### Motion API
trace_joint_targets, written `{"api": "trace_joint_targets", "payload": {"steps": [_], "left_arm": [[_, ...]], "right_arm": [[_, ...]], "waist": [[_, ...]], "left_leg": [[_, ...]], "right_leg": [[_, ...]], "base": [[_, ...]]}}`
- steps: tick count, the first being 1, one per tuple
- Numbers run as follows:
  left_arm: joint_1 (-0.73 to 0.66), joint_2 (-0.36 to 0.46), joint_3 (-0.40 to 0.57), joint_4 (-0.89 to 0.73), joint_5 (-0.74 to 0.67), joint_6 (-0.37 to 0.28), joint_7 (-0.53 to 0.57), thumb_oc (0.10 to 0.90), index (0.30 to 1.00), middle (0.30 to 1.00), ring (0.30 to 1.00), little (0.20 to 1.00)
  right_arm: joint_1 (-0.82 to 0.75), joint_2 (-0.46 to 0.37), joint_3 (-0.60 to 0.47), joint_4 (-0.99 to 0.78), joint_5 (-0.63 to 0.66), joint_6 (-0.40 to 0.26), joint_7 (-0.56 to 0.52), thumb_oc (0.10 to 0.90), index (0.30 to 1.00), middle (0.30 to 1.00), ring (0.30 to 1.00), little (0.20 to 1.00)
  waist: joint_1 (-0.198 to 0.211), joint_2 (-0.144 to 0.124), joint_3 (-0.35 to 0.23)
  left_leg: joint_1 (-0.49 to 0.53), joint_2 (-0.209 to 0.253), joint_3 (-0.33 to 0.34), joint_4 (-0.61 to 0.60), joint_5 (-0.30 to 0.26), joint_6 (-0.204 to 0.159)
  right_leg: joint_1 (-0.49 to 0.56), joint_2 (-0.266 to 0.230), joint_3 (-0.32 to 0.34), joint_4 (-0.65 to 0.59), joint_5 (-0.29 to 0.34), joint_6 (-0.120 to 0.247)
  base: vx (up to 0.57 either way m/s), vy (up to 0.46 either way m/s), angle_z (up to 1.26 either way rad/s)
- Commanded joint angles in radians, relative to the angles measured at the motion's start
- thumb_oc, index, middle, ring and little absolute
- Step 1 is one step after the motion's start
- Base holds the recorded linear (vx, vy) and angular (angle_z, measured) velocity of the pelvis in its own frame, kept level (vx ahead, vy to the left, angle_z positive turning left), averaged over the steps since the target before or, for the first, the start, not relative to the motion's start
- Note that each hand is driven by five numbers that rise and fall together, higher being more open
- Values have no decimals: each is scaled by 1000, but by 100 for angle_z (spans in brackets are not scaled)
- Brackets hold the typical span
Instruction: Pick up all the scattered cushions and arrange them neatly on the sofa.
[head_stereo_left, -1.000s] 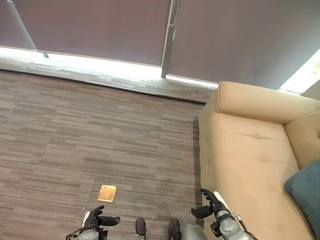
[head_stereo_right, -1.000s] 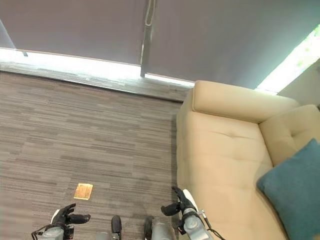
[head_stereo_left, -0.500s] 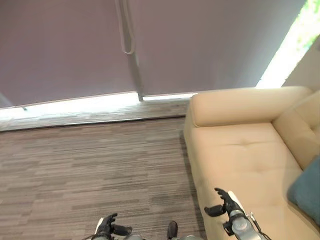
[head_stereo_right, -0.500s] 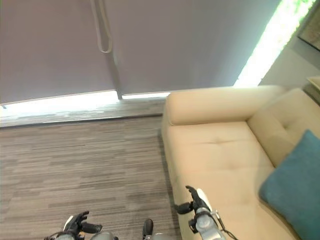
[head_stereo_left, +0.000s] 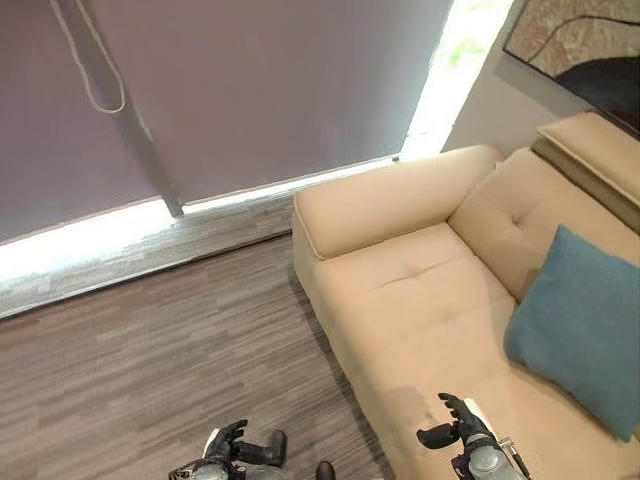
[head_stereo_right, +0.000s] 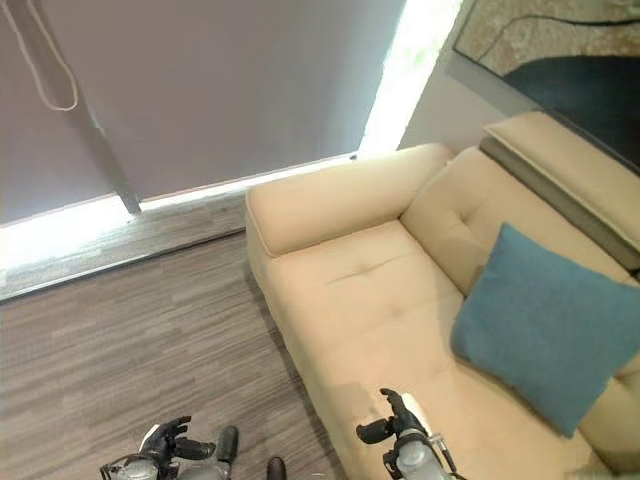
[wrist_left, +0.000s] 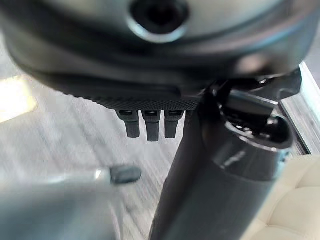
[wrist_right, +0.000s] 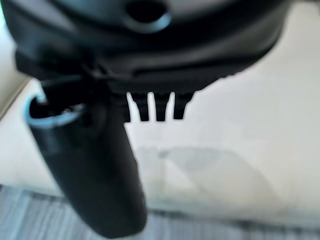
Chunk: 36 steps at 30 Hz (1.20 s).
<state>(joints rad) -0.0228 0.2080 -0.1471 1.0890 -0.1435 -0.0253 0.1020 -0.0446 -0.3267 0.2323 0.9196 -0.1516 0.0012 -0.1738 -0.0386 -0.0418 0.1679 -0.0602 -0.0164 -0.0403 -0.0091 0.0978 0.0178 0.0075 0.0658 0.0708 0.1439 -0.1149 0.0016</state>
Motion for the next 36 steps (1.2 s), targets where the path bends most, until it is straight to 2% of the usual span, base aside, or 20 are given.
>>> {"api": "trace_joint_targets", "payload": {"steps": [1, 3, 4, 5, 6, 7, 8, 10, 13, 16, 18, 19, 21, 22, 27, 29, 30, 31, 32, 36], "left_arm": [[7, 54, 2, -32, 21, -36, 22, 800, 900, 900, 900, 900], [9, 61, 11, -39, 12, -40, 27, 800, 900, 900, 900, 900], [15, 60, 21, -38, 9, -41, 30, 800, 900, 900, 900, 900], [15, 59, 21, -38, 9, -41, 30, 800, 900, 900, 900, 900], [17, 58, 28, -34, 4, -41, 29, 800, 900, 900, 900, 900], [18, 59, 33, -35, 3, -39, 29, 800, 900, 900, 900, 900], [20, 57, 50, -21, -5, -38, 29, 800, 900, 900, 900, 900], [19, 54, 56, -16, -1, -39, 30, 800, 900, 900, 900, 900], [18, 46, 48, -13, 23, -40, 36, 800, 900, 900, 900, 900], [14, 33, 31, -16, 39, -36, 26, 800, 900, 900, 900, 900], [11, 23, 11, -25, 49, -37, 20, 800, 900, 900, 900, 900], [5, 12, -3, -46, 47, -34, 17, 800, 900, 900, 900, 900], [3, 9, -7, -52, 45, -33, 15, 800, 900, 900, 900, 900], [-5, 3, -18, -52, 40, -35, 17, 800, 900, 900, 900, 900], [-8, -6, -35, -53, 25, -35, 16, 800, 900, 900, 900, 900], [-14, -6, -46, -55, 27, -35, 13, 800, 900, 900, 900, 900], [-18, -3, -50, -58, 24, -39, 16, 800, 900, 900, 900, 900], [-18, -3, -50, -58, 24, -39, 16, 800, 900, 900, 900, 900], [-20, -1, -49, -64, 13, -42, 20, 800, 900, 900, 900, 900], [-8, -7, -40, -42, 24, -38, 17, 800, 900, 900, 900, 900]], "right_arm": [[-43, -21, -4, -96, -22, -33, -20, 800, 900, 900, 900, 900], [-52, -19, -6, -121, -22, -37, -22, 800, 900, 900, 900, 900], [-61, -16, -4, -135, -27, -44, -21, 800, 900, 900, 900, 900], [-61, -16, -4, -135, -27, -43, -21, 800, 900, 900, 900, 900], [-71, -17, 0, -140, -31, -44, -23, 800, 900, 900, 900, 900], [-75, -18, 4, -142, -34, -44, -23, 800, 900, 900, 900, 900], [-92, -22, 12, -150, -47, -43, -24, 800, 900, 900, 900, 900], [-89, -26, 10, -162, -49, -43, -27, 800, 900, 900, 900, 900], [-68, -31, -4, -181, -49, -42, -33, 800, 900, 900, 900, 900], [-48, -38, -14, -190, -46, -42, -33, 800, 900, 900, 900, 900], [-41, -51, -23, -195, -37, -47, -38, 800, 900, 900, 900, 900], [-34, -66, -26, -208, -32, -46, -43, 800, 900, 900, 900, 900], [-35, -72, -26, -210, -30, -46, -44, 800, 900, 900, 900, 900], [-38, -77, -26, -213, -20, -47, -47, 800, 900, 900, 900, 900], [-30, -72, -27, -186, -13, -47, -46, 800, 900, 900, 900, 900], [-29, -72, -30, -167, -9, -45, -51, 800, 900, 900, 900, 900], [-32, -67, -28, -157, -6, -44, -60, 800, 900, 900, 900, 900], [-31, -67, -28, -157, -6, -44, -60, 800, 900, 900, 900, 900], [-36, -68, -24, -153, -11, -43, -64, 800, 900, 900, 900, 900], [-30, -59, -25, -135, -27, -41, -62, 800, 900, 900, 900, 900]], "waist": [[31, -48, -6], [45, -40, 1], [59, -39, 0], [58, -38, 2], [66, -37, -1], [68, -33, -2], [76, -24, 0], [73, -19, 2], [53, -27, -2], [35, -17, -16], [24, -16, -11], [19, -20, 9], [22, -19, 18], [29, -18, 31], [41, -30, 23], [42, -25, 16], [61, -17, 20], [62, -18, 21], [77, -11, 31], [78, -4, 16]], "left_leg": [[-62, 6, 20, 136, -172, -8], [-42, 16, 64, 120, -183, 0], [-15, 21, 111, 101, -195, 1], [-13, 22, 109, 100, -195, 1], [3, 27, 136, 88, -200, 0], [20, 33, 141, 81, -218, -4], [45, 46, 177, 66, -221, -7], [61, 51, 186, 57, -227, -9], [65, 38, 210, 38, -207, -11], [64, 53, 219, 74, -236, -23], [36, 73, 229, 186, -262, -41], [-28, 115, 237, 354, -257, -66], [-45, 127, 225, 411, -242, -71], [-75, 113, 170, 462, -207, -77], [-105, 50, 79, 341, -234, -68], [-128, 49, 59, 256, -187, -77], [-154, 23, 2, 168, -124, -85], [-150, 22, 2, 165, -123, -85], [-181, -1, -58, 134, -84, -92], [-148, -4, -73, 107, -92, -76]], "right_leg": [[-103, -144, -63, 139, 18, 109], [-127, -187, -166, 166, 29, 117], [-119, -238, -310, 130, 38, 106], [-115, -238, -312, 128, 39, 106], [-123, -256, -390, 102, 50, 96], [-121, -256, -413, 93, 38, 104], [-145, -270, -500, 67, 64, 108], [-142, -268, -502, 56, 61, 117], [-137, -250, -452, 9, 85, 107], [-128, -240, -436, -11, 74, 96], [-107, -225, -419, -35, 58, 82], [-79, -208, -400, -45, 39, 52], [-70, -195, -393, -46, 33, 38], [-50, -171, -368, -54, 20, 20], [-24, -156, -316, -77, 8, 31], [-7, -141, -301, -94, 5, 38], [14, -118, -275, -109, -1, 40], [16, -119, -275, -109, -2, 40], [30, -101, -238, -105, -13, 42], [38, -105, -205, -93, -24, 55]], "base": [[-4, 127, -81], [24, 78, -119], [45, 37, -119], [65, 7, -91], [89, -31, -66], [132, -61, -65], [120, -52, -71], [102, -82, -81], [67, -123, -38], [150, -176, -19], [87, -159, -16], [95, -209, -25], [72, -118, -32], [48, -44, -51], [142, -12, -44], [212, 47, -23], [180, 49, -15], [243, 84, -29], [122, 50, -44], [214, 162, -87]]}}
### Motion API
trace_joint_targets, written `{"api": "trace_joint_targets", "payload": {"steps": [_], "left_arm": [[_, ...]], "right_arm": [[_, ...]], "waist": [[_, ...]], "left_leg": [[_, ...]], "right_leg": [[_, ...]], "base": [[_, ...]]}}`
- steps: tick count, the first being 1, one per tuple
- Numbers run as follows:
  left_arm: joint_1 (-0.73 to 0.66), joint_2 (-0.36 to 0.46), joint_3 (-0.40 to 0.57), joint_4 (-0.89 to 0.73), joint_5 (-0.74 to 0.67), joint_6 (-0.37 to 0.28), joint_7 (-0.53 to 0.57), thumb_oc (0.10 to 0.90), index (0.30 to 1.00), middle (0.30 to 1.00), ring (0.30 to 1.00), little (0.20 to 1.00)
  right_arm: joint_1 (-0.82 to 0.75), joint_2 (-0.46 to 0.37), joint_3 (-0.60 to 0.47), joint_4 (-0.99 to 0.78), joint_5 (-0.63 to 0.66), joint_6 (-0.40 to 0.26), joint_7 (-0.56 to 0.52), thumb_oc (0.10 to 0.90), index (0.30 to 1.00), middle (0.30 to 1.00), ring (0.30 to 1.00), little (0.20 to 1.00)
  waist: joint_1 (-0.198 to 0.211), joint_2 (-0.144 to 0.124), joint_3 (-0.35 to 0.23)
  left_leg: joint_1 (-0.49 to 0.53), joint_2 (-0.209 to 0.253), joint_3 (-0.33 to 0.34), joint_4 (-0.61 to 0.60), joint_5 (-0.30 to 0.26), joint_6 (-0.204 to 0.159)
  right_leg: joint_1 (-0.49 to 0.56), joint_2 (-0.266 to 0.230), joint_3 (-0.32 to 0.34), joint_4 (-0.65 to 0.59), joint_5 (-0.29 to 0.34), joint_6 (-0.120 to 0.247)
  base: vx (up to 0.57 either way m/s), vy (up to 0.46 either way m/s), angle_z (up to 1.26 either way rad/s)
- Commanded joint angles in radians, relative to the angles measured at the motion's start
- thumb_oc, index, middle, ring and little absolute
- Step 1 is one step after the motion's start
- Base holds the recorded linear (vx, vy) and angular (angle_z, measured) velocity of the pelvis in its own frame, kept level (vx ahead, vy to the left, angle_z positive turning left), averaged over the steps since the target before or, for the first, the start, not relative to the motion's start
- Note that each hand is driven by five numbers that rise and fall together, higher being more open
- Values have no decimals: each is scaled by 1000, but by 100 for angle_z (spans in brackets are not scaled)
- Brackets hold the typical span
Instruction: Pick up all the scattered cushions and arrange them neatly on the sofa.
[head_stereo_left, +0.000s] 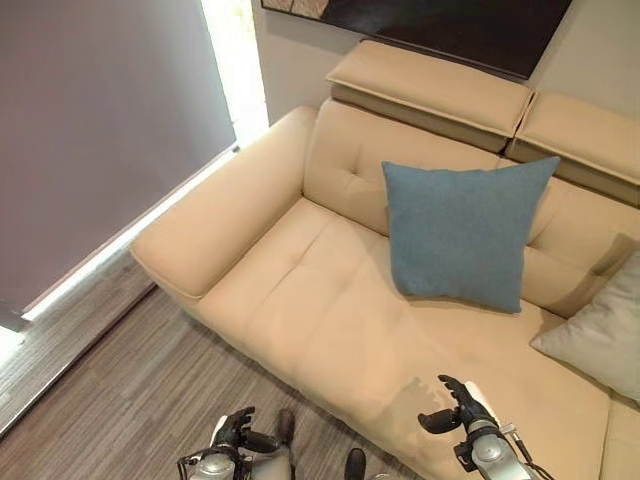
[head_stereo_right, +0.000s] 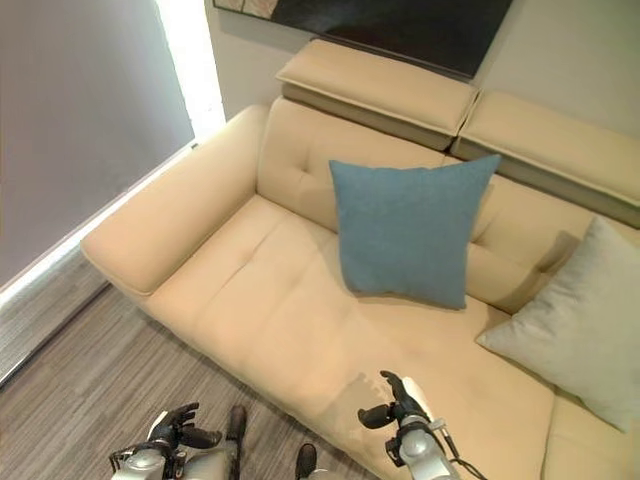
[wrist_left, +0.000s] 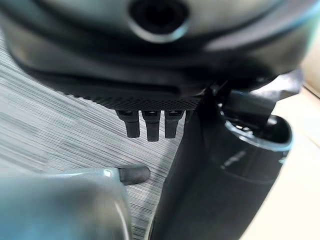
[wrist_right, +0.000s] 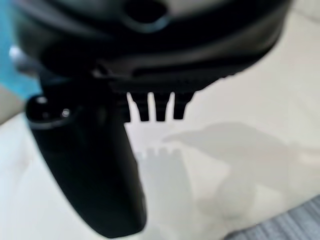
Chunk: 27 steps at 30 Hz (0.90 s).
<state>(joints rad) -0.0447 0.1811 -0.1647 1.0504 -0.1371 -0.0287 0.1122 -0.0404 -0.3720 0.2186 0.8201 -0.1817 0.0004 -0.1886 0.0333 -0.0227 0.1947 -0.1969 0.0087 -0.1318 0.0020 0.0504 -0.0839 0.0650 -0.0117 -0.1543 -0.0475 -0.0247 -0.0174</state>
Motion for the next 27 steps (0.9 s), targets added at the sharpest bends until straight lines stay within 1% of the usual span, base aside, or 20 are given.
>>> {"api": "trace_joint_targets", "payload": {"steps": [1, 3, 4, 5, 6, 7, 8, 9, 10, 11, 12, 13, 14, 15, 16, 19, 22, 24, 26, 27], "left_arm": [[19, 23, -20, 11, 28, -34, 4, 800, 900, 900, 900, 900], [21, 27, -18, 11, 31, -35, 3, 800, 900, 900, 900, 900], [21, 32, -16, 11, 31, -35, 4, 800, 900, 900, 900, 900], [18, 43, -11, 8, 32, -34, 8, 800, 900, 900, 900, 900], [18, 43, -11, 8, 32, -34, 8, 800, 900, 900, 900, 900], [11, 58, -6, 4, 33, -34, 15, 800, 900, 900, 900, 900], [11, 58, -6, 4, 33, -34, 15, 800, 900, 900, 900, 900], [7, 63, -3, 1, 29, -35, 17, 800, 900, 900, 900, 900], [7, 70, 3, -4, 27, -37, 22, 800, 900, 900, 900, 900], [11, 71, 9, -4, 26, -38, 23, 800, 900, 900, 900, 900], [11, 71, 9, -4, 26, -38, 23, 800, 900, 900, 900, 900], [20, 72, 18, -4, 24, -38, 20, 800, 900, 900, 900, 900], [23, 74, 24, -1, 24, -37, 19, 800, 900, 900, 900, 900], [23, 74, 24, -1, 24, -37, 19, 800, 900, 900, 900, 900], [24, 80, 22, 9, 34, -36, 18, 800, 900, 900, 900, 900], [33, 68, 26, 8, 40, -41, 20, 800, 900, 900, 900, 900], [28, 60, 16, 2, 44, -41, 14, 800, 900, 900, 900, 900], [28, 53, 7, -8, 43, -42, 14, 800, 900, 900, 900, 900], [26, 47, 6, -42, 18, -46, 14, 800, 900, 900, 900, 900], [25, 47, 6, -43, 18, -46, 14, 800, 900, 900, 900, 900]], "right_arm": [[-30, -6, -10, -37, -4, -40, -39, 800, 900, 900, 900, 900], [-28, -1, -9, -37, -8, -41, -38, 800, 900, 900, 900, 900], [-28, 3, -7, -38, -13, -38, -38, 800, 900, 900, 900, 900], [-32, 10, -3, -43, -19, -35, -33, 800, 900, 900, 900, 900], [-32, 10, -3, -43, -19, -35, -33, 800, 900, 900, 900, 900], [-42, 16, 6, -48, -27, -33, -29, 800, 900, 900, 900, 900], [-42, 16, 6, -48, -27, -33, -29, 800, 900, 900, 900, 900], [-46, 18, 8, -52, -28, -32, -30, 800, 900, 900, 900, 900], [-49, 22, 5, -64, -30, -33, -32, 800, 900, 900, 900, 900], [-49, 23, 2, -66, -29, -34, -30, 800, 900, 900, 900, 900], [-48, 23, 2, -66, -29, -34, -30, 800, 900, 900, 900, 900], [-53, 25, 0, -63, -32, -35, -28, 800, 900, 900, 900, 900], [-59, 23, 1, -61, -34, -35, -28, 800, 900, 900, 900, 900], [-59, 23, 1, -61, -34, -35, -28, 800, 900, 900, 900, 900], [-62, 14, 1, -61, -37, -30, -25, 800, 900, 900, 900, 900], [-45, 11, -7, -94, -30, -34, -28, 800, 900, 900, 900, 900], [-46, 5, -10, -94, -24, -37, -31, 800, 900, 900, 900, 900], [-36, 0, -15, -105, -21, -40, -34, 800, 900, 900, 900, 900], [-23, -8, -27, -129, -9, -49, -43, 800, 900, 900, 900, 900], [-23, -8, -28, -129, -9, -49, -43, 800, 900, 900, 900, 900]], "waist": [[4, -27, -21], [5, -29, -25], [7, -30, -25], [6, -28, -17], [8, -28, -18], [1, -26, 0], [2, -27, -1], [1, -25, 6], [7, -17, 10], [11, -15, 7], [10, -14, 9], [20, -11, 4], [25, -11, 1], [26, -10, 4], [22, -12, 3], [13, -21, -10], [3, -19, -17], [1, -18, -14], [-1, -20, -3], [-2, -21, -6]], "left_leg": [[1, -35, 30, 96, -54, 38], [11, -34, 43, 94, -59, 46], [17, -37, 56, 95, -68, 56], [31, -36, 74, 99, -83, 78], [30, -36, 76, 100, -84, 78], [44, -34, 100, 106, -98, 98], [43, -34, 101, 107, -98, 99], [48, -32, 108, 108, -102, 105], [66, -26, 135, 103, -119, 114], [81, -23, 150, 94, -127, 114], [84, -23, 149, 93, -127, 113], [102, -13, 171, 75, -134, 110], [110, -8, 184, 65, -134, 107], [115, -7, 185, 64, -136, 106], [124, -5, 193, 52, -130, 98], [129, -4, 201, 37, -123, 88], [130, 16, 204, 30, -118, 66], [130, 28, 201, 48, -127, 51], [107, 42, 194, 115, -136, 32], [103, 41, 193, 114, -134, 33]], "right_leg": [[-18, -42, 30, 111, -120, 84], [-23, -49, 37, 129, -124, 90], [-35, -59, 39, 163, -129, 98], [-79, -78, 43, 262, -125, 116], [-82, -78, 45, 265, -126, 116], [-140, -98, 43, 369, -99, 142], [-142, -99, 45, 372, -100, 142], [-164, -107, 39, 409, -88, 149], [-189, -151, -20, 434, -65, 156], [-181, -173, -65, 406, -70, 150], [-177, -173, -67, 404, -70, 150], [-162, -205, -157, 334, -63, 139], [-167, -219, -194, 298, -46, 139], [-162, -218, -193, 298, -48, 139], [-161, -210, -202, 224, -36, 141], [-148, -191, -180, 182, -27, 143], [-137, -165, -174, 135, -24, 132], [-118, -145, -170, 110, -34, 120], [-99, -130, -170, 98, -48, 102], [-102, -131, -171, 96, -46, 102]], "base": [[201, 167, -60], [156, 145, -36], [100, 174, -23], [99, 175, -26], [71, 184, -49], [19, 81, -50], [18, 99, -51], [19, 69, -29], [50, 74, -24], [52, 54, -27], [87, -25, -46], [83, -66, -48], [86, -67, -50], [94, -90, -58], [94, -85, -69], [114, -150, -21], [70, -198, -10], [57, -206, -7], [19, -159, -3], [7, -150, 0]]}}
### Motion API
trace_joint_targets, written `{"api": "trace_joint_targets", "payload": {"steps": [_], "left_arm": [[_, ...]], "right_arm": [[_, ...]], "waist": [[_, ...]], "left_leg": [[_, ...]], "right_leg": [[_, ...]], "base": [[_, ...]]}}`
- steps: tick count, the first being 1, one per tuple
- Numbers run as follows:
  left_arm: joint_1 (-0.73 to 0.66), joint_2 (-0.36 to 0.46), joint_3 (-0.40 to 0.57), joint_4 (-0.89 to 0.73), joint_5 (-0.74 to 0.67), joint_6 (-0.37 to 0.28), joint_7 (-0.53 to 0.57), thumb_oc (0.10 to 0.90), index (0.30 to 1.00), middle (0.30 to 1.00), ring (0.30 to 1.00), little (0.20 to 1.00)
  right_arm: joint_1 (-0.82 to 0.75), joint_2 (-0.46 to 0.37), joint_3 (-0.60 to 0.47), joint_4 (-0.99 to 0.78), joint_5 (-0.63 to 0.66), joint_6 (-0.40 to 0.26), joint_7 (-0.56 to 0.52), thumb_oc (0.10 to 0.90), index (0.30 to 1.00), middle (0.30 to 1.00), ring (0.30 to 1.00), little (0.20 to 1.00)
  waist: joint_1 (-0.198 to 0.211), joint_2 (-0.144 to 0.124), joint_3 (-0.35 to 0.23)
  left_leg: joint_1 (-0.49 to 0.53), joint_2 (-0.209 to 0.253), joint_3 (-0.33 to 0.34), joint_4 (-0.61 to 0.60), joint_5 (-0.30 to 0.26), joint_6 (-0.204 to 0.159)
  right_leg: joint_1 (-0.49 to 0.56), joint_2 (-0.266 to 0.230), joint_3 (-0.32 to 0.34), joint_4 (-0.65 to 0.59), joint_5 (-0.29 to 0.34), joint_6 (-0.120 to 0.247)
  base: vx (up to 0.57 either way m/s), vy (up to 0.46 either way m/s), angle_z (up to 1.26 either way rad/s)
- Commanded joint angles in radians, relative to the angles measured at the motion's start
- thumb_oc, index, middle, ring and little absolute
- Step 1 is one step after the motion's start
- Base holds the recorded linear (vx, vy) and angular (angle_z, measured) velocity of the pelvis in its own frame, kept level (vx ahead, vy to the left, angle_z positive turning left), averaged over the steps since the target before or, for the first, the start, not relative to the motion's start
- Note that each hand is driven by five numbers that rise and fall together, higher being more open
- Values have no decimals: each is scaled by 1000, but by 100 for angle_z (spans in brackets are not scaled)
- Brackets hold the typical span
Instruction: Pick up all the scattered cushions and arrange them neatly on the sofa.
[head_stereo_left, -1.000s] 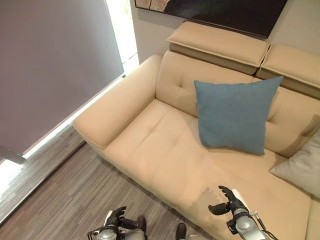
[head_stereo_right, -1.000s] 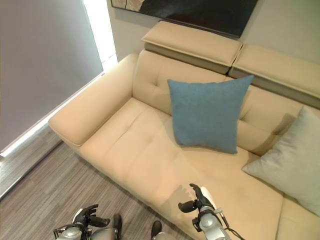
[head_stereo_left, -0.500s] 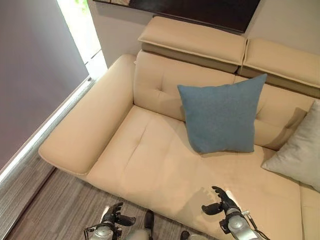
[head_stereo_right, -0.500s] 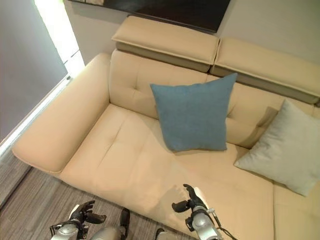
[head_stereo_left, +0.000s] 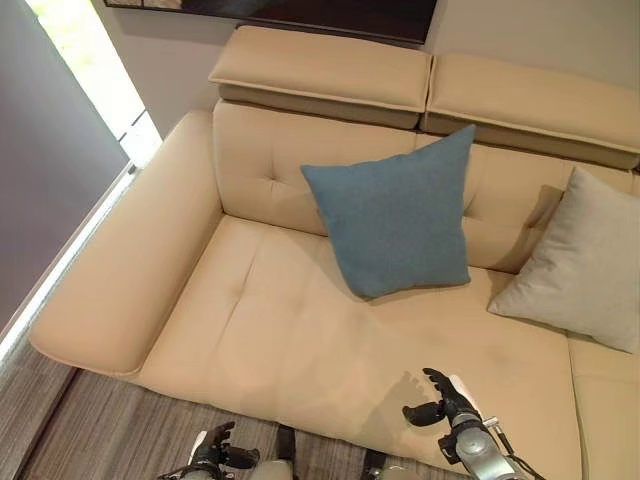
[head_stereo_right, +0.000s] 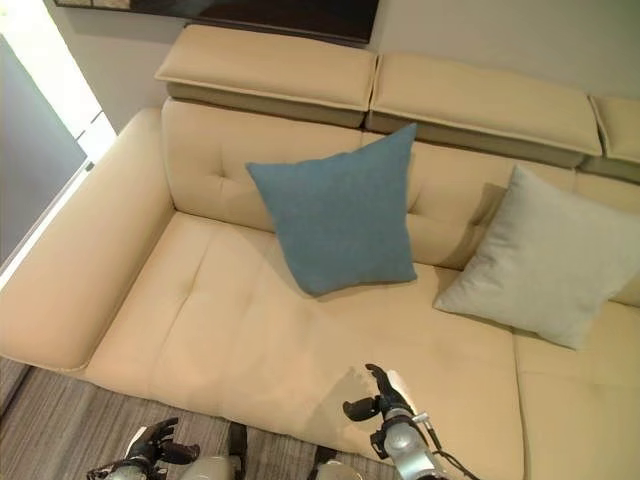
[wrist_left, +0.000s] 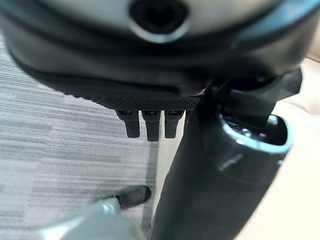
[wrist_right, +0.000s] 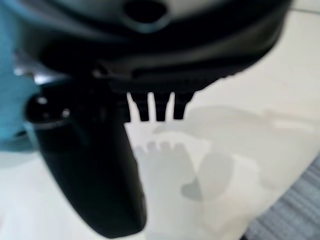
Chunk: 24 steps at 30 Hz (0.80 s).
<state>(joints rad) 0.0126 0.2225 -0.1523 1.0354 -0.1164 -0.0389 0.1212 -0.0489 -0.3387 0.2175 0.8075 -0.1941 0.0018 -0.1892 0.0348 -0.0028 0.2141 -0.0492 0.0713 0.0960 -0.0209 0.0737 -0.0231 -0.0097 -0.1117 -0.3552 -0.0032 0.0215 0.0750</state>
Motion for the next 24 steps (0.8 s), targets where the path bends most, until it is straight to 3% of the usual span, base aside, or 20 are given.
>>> {"api": "trace_joint_targets", "payload": {"steps": [1, 5, 11, 15, 20, 21, 24], "left_arm": [[-37, -1, -5, -76, -40, -41, 13, 800, 900, 900, 900, 900], [-57, -1, -12, -142, -85, -51, 26, 800, 900, 900, 900, 900], [-85, 17, -23, -346, -162, -76, 62, 800, 900, 900, 900, 900], [-127, 41, -27, -483, -210, -101, 93, 800, 900, 900, 900, 900], [-127, 41, -27, -483, -210, -101, 93, 800, 900, 900, 900, 900], [-274, 70, -58, -547, -228, -137, 160, 800, 900, 900, 900, 900], [-404, 88, -86, -540, -234, -155, 200, 800, 900, 900, 900, 900]], "right_arm": [[-13, -52, -37, -127, 14, -56, -52, 800, 900, 900, 900, 900], [-20, -69, -48, -133, 28, -55, -63, 800, 900, 900, 900, 900], [-41, -93, -71, -156, 36, -51, -90, 800, 900, 900, 900, 900], [-85, -92, -85, -195, 75, -53, -115, 800, 900, 900, 900, 900], [-85, -92, -85, -195, 75, -53, -115, 800, 900, 900, 900, 900], [-225, -110, -68, -228, 115, -50, -172, 800, 900, 900, 900, 900], [-351, -125, -47, -235, 146, -56, -203, 800, 900, 900, 900, 900]], "waist": [[-2, -40, -11], [0, -47, 4], [-2, -43, -21], [-7, -50, -14], [-7, -50, -15], [-10, -67, 37], [-13, -72, 62]], "left_leg": [[-66, -14, -45, 198, -162, -40], [-116, -21, -72, 264, -164, -50], [-127, -30, -101, 148, -120, -47], [-117, -33, -86, 120, -126, -33], [-118, -33, -86, 120, -126, -33], [-194, -27, -72, 140, -132, -25], [-249, -29, -68, 153, -128, -24]], "right_leg": [[-12, -18, 29, 51, -107, -11], [2, -15, 18, 41, -121, -27], [8, 8, 35, 32, -134, -18], [-25, 6, 67, 41, -124, -12], [-25, 6, 67, 41, -124, -12], [-136, 0, 105, 62, -90, -1], [-199, -3, 120, 70, -69, 3]], "base": [[2, -102, 3], [16, -106, 20], [107, 7, 20], [64, 46, -12], [-40, 15, -7], [-232, 72, -11], [-157, 63, -39]]}}
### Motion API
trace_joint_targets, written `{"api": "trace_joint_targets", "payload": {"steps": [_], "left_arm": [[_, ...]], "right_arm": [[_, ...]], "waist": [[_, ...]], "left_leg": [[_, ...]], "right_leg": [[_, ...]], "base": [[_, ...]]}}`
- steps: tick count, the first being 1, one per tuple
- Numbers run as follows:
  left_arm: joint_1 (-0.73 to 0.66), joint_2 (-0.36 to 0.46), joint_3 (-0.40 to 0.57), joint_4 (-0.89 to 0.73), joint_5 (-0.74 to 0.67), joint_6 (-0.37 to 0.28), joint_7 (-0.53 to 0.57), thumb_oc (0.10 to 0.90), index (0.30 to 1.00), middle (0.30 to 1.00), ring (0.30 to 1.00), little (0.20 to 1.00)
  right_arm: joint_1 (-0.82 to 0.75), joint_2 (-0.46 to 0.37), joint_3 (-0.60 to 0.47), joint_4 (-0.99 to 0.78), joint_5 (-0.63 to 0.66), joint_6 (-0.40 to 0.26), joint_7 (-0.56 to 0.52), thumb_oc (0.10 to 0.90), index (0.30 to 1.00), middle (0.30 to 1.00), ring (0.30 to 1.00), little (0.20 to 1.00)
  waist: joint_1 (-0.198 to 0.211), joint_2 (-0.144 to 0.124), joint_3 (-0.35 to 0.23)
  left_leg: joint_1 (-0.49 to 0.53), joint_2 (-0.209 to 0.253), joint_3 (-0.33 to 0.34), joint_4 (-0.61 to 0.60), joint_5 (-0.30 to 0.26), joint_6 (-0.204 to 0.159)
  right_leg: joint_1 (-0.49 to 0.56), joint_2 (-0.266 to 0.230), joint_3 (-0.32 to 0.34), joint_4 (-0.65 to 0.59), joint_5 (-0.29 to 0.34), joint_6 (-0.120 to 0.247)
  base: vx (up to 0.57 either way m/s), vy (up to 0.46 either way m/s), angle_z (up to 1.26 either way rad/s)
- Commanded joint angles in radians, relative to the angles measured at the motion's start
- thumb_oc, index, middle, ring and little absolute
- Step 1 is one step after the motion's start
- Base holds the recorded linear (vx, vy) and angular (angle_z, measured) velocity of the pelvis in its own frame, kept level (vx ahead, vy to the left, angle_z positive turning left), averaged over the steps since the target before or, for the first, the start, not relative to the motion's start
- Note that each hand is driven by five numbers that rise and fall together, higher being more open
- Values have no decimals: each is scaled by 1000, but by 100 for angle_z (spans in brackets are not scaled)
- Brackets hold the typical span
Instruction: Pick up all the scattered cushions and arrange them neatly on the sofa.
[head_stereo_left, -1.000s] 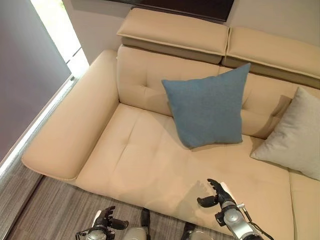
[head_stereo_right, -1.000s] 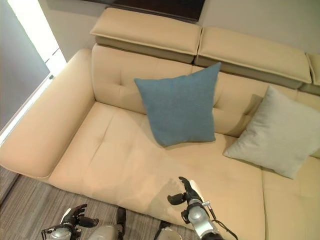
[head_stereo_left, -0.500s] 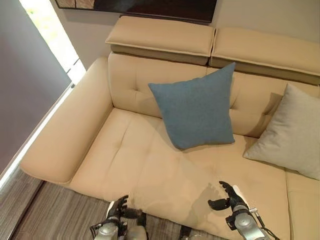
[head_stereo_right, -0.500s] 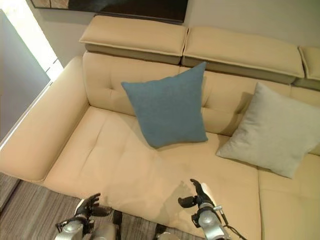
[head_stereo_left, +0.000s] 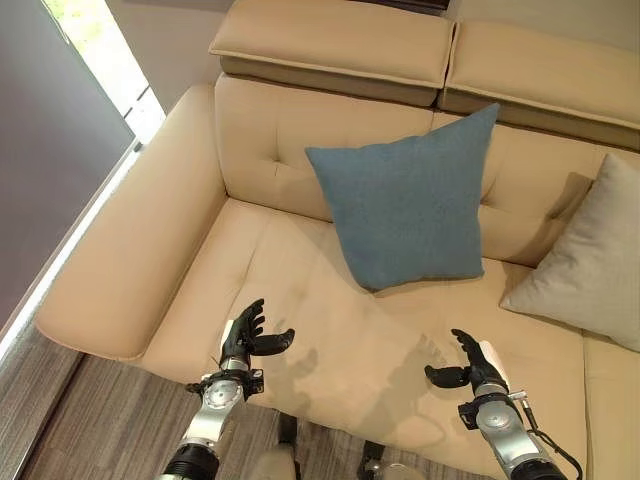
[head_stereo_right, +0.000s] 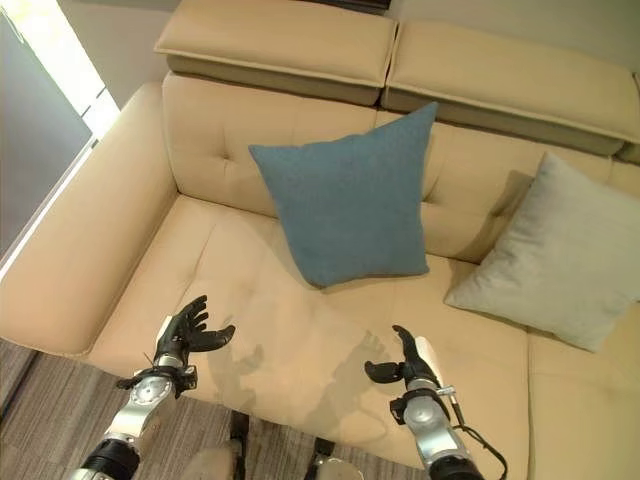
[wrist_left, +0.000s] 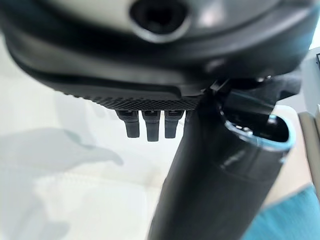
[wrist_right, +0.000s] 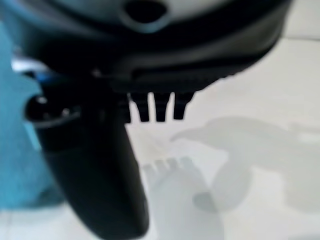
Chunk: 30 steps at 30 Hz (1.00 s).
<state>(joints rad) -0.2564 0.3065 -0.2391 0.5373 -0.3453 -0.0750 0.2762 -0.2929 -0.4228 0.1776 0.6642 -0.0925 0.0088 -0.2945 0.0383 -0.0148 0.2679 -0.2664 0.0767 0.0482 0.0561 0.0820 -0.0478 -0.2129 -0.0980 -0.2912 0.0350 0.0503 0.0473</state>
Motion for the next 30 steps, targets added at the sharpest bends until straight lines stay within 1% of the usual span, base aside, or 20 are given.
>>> {"api": "trace_joint_targets", "payload": {"steps": [1, 3, 4, 5, 6, 7, 8, 9, 10, 11, 12, 13, 14, 17, 18, 20, 22, 24, 28, 30], "left_arm": [[-189, 14, -6, -33, -8, -123, 64, 800, 900, 900, 900, 900], [-274, 26, -15, -9, -16, -131, 93, 800, 900, 900, 900, 900], [-372, 28, -31, 36, -26, -136, 139, 800, 900, 900, 900, 900], [-375, 28, -30, 37, -26, -136, 139, 800, 900, 900, 900, 900], [-411, 31, -37, 55, -27, -138, 151, 800, 900, 900, 900, 900], [-498, 33, -65, 96, -36, -139, 178, 800, 900, 900, 900, 900], [-500, 33, -65, 97, -36, -139, 177, 800, 900, 900, 900, 900], [-568, 42, -93, 135, -25, -134, 188, 800, 900, 900, 900, 900], [-570, 42, -93, 136, -26, -134, 187, 800, 900, 900, 900, 900], [-636, 57, -116, 176, -23, -129, 195, 800, 900, 900, 900, 900], [-638, 57, -115, 178, -23, -129, 194, 800, 900, 900, 900, 900], [-694, 61, -127, 205, -34, -129, 202, 800, 900, 900, 900, 900], [-696, 61, -127, 206, -34, -129, 202, 800, 900, 900, 900, 900], [-794, 59, -148, 266, -46, -125, 220, 800, 900, 900, 900, 900], [-795, 59, -148, 267, -47, -125, 220, 800, 900, 900, 900, 900], [-850, 52, -159, 296, -63, -122, 225, 800, 900, 900, 900, 900], [-866, 51, -161, 304, -72, -123, 227, 800, 900, 900, 900, 900], [-904, 44, -174, 323, -78, -118, 233, 800, 900, 900, 900, 900], [-922, 35, -181, 312, -74, -120, 245, 800, 900, 900, 900, 900], [-925, 27, -184, 309, -76, -121, 246, 800, 900, 900, 900, 900]], "right_arm": [[-158, -52, 0, -90, 56, -63, -113, 800, 900, 900, 900, 900], [-238, -74, 16, -78, 56, -60, -138, 800, 900, 900, 900, 900], [-335, -85, 21, -72, 65, -54, -177, 800, 900, 900, 900, 900], [-337, -85, 21, -71, 65, -55, -177, 800, 900, 900, 900, 900], [-373, -98, 29, -68, 60, -53, -191, 800, 900, 900, 900, 900], [-460, -116, 41, -49, 68, -53, -221, 800, 900, 900, 900, 900], [-463, -116, 42, -48, 68, -53, -221, 800, 900, 900, 900, 900], [-538, -132, 62, -15, 78, -56, -242, 800, 900, 900, 900, 900], [-540, -133, 63, -13, 79, -57, -242, 800, 900, 900, 900, 900], [-620, -146, 91, 16, 91, -59, -254, 800, 900, 900, 900, 900], [-623, -146, 92, 18, 91, -60, -254, 800, 900, 900, 900, 900], [-685, -154, 115, 44, 94, -52, -266, 800, 900, 900, 900, 900], [-687, -154, 116, 45, 94, -53, -266, 800, 900, 900, 900, 900], [-778, -174, 125, 90, 90, -36, -314, 800, 900, 900, 900, 900], [-779, -174, 125, 91, 90, -36, -314, 800, 900, 900, 900, 900], [-821, -187, 122, 119, 103, -28, -343, 800, 900, 900, 900, 900], [-837, -192, 123, 127, 107, -22, -352, 800, 900, 900, 900, 900], [-876, -199, 126, 151, 101, -11, -387, 800, 900, 900, 900, 900], [-892, -194, 109, 132, 89, 0, -433, 800, 900, 900, 900, 900], [-900, -192, 105, 126, 98, -6, -437, 800, 900, 900, 900, 900]], "waist": [[-17, -61, 16], [-19, -61, 25], [-23, -60, 37], [-23, -60, 38], [-26, -61, 42], [-30, -61, 51], [-31, -61, 52], [-34, -59, 61], [-35, -59, 62], [-37, -60, 72], [-37, -59, 73], [-41, -58, 77], [-41, -58, 78], [-52, -54, 86], [-52, -54, 87], [-61, -50, 92], [-62, -47, 93], [-68, -38, 94], [-72, -25, 94], [-72, -22, 94]], "left_leg": [[-48, -35, -19, 78, -133, 1], [-71, -40, -18, 77, -126, 2], [-89, -41, -15, 69, -117, 2], [-89, -41, -15, 69, -117, 2], [-96, -41, -12, 65, -113, 2], [-113, -42, -11, 59, -105, 0], [-113, -42, -11, 59, -105, 0], [-123, -44, -12, 55, -100, 0], [-124, -44, -12, 55, -100, 0], [-136, -43, -12, 52, -94, -1], [-137, -43, -12, 52, -94, 0], [-143, -43, -10, 43, -88, -1], [-144, -43, -10, 43, -88, -1], [-162, -46, -10, 20, -71, -4], [-163, -46, -10, 20, -70, -4], [-169, -48, -10, -1, -60, -5], [-169, -48, -9, -10, -55, -6], [-167, -48, -11, -43, -40, -7], [-163, -50, -10, -87, -22, -9], [-164, -52, -10, -91, -20, -9]], "right_leg": [[-13, -18, 61, 33, -90, 32], [-39, -20, 66, 33, -82, 37], [-63, -23, 71, 32, -74, 41], [-63, -23, 71, 33, -74, 41], [-71, -23, 74, 31, -69, 43], [-93, -25, 73, 28, -61, 47], [-93, -25, 73, 28, -61, 47], [-107, -24, 76, 25, -55, 50], [-108, -24, 76, 26, -55, 50], [-123, -23, 80, 23, -48, 53], [-123, -23, 80, 23, -48, 53], [-139, -22, 84, 17, -40, 56], [-139, -22, 84, 17, -40, 56], [-164, -18, 88, 2, -27, 61], [-164, -18, 88, 2, -27, 61], [-176, -15, 91, -7, -23, 65], [-180, -13, 92, -10, -22, 66], [-191, -10, 92, -16, -19, 71], [-202, -6, 92, -36, -9, 77], [-204, -4, 92, -40, -8, 77]], "base": [[-78, 45, -31], [-48, 48, -5], [-21, 45, -9], [-23, 45, -11], [-14, 23, -6], [0, 0, 0], [-16, 27, 3], [0, 0, 0], [0, 0, 0], [-5, 13, -3], [5, 25, -5], [8, 12, -6], [12, 16, -6], [5, 4, -3], [0, 0, 0], [0, 0, 0], [0, 0, 0], [16, 1, -1], [24, -1, -5], [15, 1, -6]]}}
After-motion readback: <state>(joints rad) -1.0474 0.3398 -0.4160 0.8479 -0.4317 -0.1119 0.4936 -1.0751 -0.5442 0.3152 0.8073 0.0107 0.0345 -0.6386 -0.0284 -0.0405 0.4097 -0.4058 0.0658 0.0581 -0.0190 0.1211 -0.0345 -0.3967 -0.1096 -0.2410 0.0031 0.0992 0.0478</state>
